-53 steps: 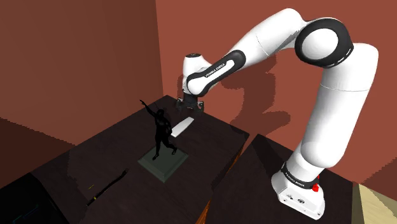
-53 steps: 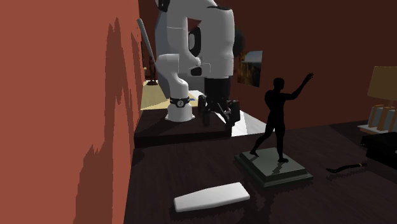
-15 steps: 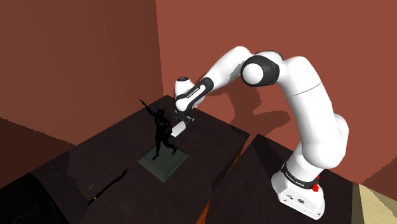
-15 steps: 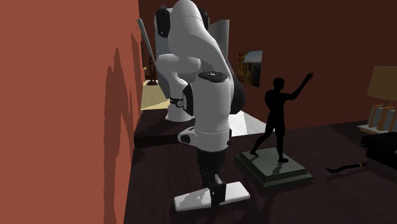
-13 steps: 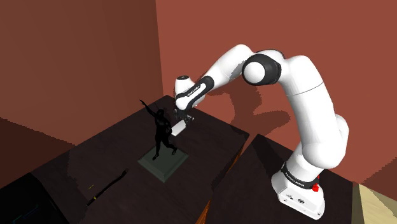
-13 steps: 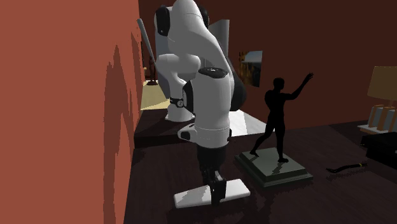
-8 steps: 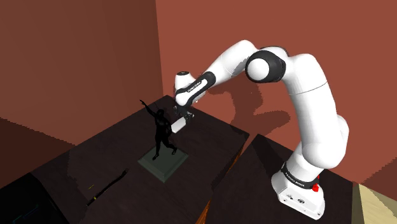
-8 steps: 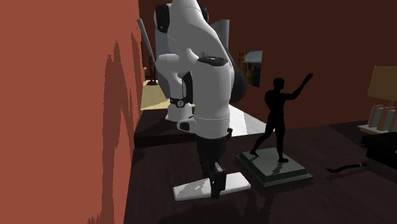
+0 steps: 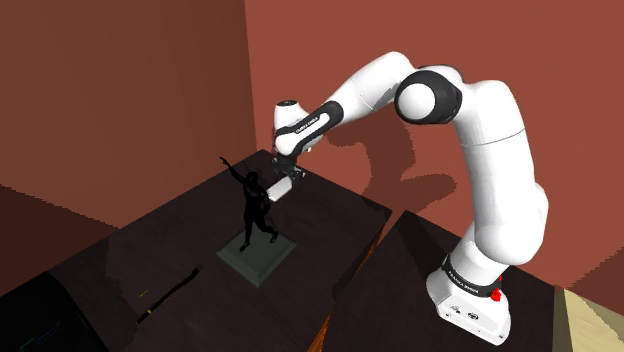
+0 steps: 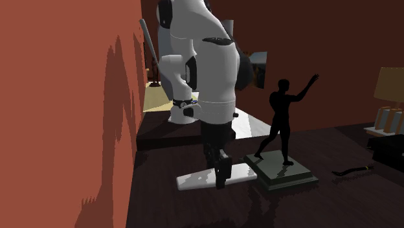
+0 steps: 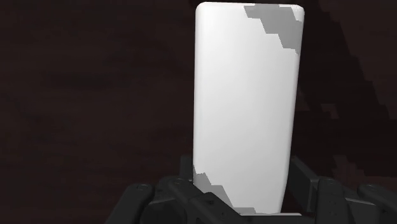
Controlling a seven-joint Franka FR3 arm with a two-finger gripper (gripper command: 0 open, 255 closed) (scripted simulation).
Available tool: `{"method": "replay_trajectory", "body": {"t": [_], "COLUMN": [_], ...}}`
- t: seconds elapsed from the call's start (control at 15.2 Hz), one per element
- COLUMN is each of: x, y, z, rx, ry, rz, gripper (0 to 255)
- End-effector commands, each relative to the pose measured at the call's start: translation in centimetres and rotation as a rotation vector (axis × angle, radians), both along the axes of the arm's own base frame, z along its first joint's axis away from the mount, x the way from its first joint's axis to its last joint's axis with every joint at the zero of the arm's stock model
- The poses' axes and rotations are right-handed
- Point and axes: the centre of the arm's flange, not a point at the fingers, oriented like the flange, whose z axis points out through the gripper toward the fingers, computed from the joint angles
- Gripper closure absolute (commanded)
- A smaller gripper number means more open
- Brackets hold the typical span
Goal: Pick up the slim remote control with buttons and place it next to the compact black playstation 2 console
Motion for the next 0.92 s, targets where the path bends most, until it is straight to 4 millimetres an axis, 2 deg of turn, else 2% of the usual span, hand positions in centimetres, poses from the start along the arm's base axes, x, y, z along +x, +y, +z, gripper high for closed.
{"method": "replay_trajectory", "body": {"t": [0.0,0.79,0.86], "x": [0.0,0.0,-0.5], "y": [-0.1,-0.1,1.1], "z": [1.1,7.3,7.3], "rx": [0.000,0.000,0.000], "ry": [0.000,0.000,0.000], "rz": [0.000,0.000,0.000], "gripper": [255,255,255]}}
